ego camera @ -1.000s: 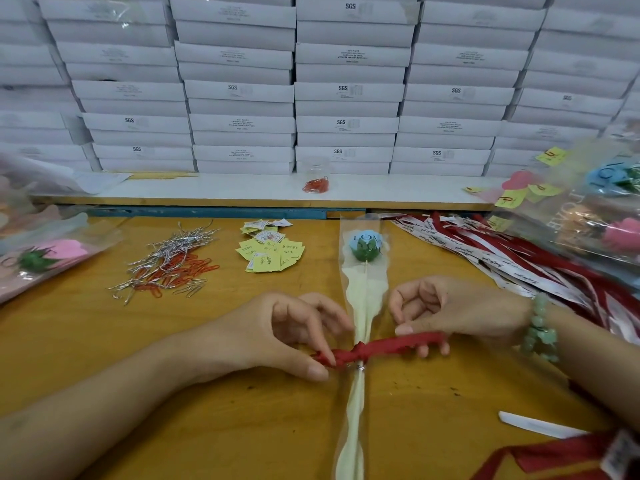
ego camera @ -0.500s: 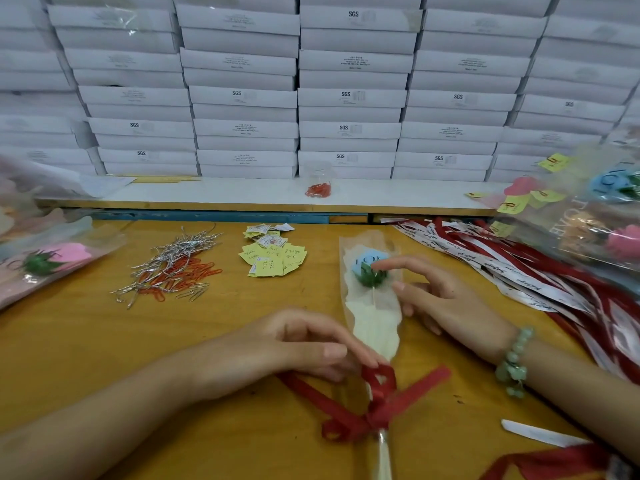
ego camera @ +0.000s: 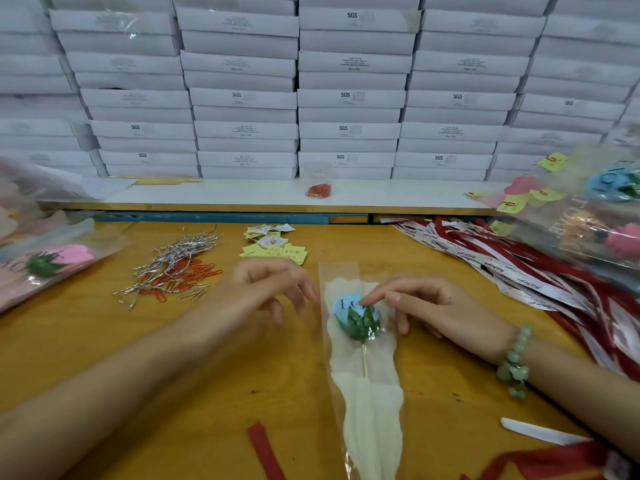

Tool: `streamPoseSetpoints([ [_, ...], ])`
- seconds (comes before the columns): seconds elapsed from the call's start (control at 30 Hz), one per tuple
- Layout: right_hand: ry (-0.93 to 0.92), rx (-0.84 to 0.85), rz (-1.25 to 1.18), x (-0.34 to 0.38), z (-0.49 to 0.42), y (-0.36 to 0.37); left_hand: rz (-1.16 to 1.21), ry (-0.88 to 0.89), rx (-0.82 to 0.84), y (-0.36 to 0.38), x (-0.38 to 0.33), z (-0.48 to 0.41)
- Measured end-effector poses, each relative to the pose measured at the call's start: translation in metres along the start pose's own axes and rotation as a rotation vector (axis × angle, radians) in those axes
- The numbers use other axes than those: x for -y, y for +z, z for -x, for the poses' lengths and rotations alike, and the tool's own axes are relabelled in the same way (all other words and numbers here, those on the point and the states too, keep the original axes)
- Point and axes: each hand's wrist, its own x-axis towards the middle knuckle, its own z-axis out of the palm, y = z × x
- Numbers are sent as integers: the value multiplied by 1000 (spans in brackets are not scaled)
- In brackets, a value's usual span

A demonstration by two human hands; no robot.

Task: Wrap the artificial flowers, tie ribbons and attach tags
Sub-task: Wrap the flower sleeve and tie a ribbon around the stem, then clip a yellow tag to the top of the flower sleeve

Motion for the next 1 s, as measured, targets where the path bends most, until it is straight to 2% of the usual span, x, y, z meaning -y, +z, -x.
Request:
streamPoseSetpoints([
  [0.07,-12,24,-25,-1,1,-1,-424,49,-265,-17,14,-6],
  [0.1,-17,36,-32,-1,1,-1,-642,75,-318,-27,20,-7],
  [0.17,-16,51,-46,-2,1,-1,-919,70,-276,-42,35,-7],
  [0.23,-16,57,-53,-3,1,-2,-1034,-21,-146,-52,49,-6],
  [0.33,-21,63,-49,-3,0,-2,-1010,-151,34,-53,52,-7],
  [0.43,-19,65,-40,-3,0,-2,-1027,-160,60,-52,52,-9],
  [0.53,-19,58,-45,-3,0,-2,-1098,-129,4,-51,51,-10],
  [0.67,-21,67,-26,-2,0,-2,-1185,43,-200,-44,46,-9],
  [0.83,-18,90,-48,-3,1,-4,-1246,238,-258,-39,38,-5],
  [1.0,-25,166,-55,-4,-1,-6,-1232,234,-306,-39,35,-3],
])
